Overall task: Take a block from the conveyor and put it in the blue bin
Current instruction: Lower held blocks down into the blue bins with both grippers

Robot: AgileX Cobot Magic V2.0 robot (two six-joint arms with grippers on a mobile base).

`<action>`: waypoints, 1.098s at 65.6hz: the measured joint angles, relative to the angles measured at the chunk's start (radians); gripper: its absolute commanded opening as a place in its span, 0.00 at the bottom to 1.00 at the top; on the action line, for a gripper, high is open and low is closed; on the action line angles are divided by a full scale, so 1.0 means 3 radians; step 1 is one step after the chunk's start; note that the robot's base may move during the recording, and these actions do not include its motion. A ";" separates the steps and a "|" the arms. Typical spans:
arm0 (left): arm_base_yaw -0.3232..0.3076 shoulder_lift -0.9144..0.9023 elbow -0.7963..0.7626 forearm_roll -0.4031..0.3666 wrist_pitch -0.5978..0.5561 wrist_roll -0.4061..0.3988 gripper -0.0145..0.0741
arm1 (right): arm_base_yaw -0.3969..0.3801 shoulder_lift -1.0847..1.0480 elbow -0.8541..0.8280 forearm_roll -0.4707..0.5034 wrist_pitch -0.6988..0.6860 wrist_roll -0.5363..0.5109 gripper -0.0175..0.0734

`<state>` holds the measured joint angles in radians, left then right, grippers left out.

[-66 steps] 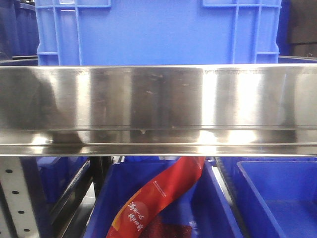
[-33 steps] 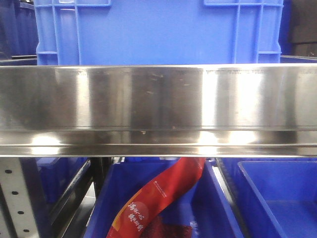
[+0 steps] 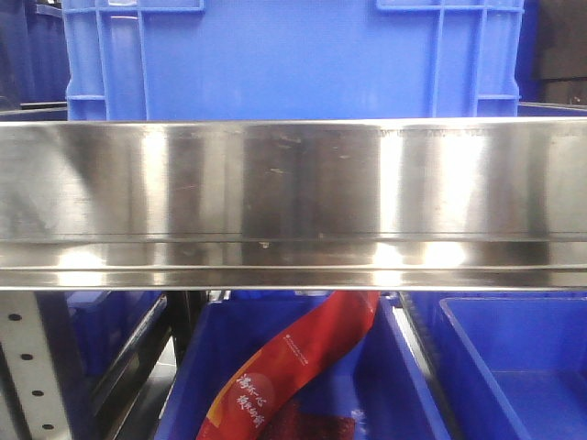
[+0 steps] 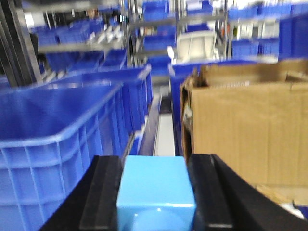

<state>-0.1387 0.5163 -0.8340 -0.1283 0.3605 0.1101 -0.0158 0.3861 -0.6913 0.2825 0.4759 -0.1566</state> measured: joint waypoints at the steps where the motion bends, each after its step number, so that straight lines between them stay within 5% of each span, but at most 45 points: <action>1: -0.0041 0.0016 -0.0011 0.0000 0.0000 0.0000 0.04 | 0.0000 0.0029 -0.0028 0.0007 0.0043 -0.0032 0.01; 26: -0.1254 0.1321 -0.0739 0.0008 0.0093 0.0062 0.04 | 0.0485 0.1170 -0.0934 0.0112 0.0122 -0.0361 0.01; 52: -0.1339 0.2973 -0.2023 -0.0052 -0.0051 0.0065 0.07 | 0.1339 0.2824 -0.2006 0.0163 -0.0156 -0.0366 0.02; 58: -0.1339 0.3206 -0.2204 -0.0057 -0.0051 0.0065 0.24 | 0.1387 0.3148 -0.2215 0.0165 -0.0170 -0.0368 0.15; 66: -0.1339 0.3380 -0.2276 -0.0057 -0.0051 0.0065 0.52 | 0.1387 0.3439 -0.2371 0.0171 -0.0208 -0.0368 0.44; 72: -0.1280 0.3431 -0.2284 -0.0087 -0.0040 0.0065 0.59 | 0.1387 0.3598 -0.2401 0.0171 -0.0313 -0.0368 0.65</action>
<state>-0.5227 1.5455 -1.5192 -0.1546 0.3485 0.1296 0.4004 1.4654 -1.4115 0.3338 0.3820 -0.2671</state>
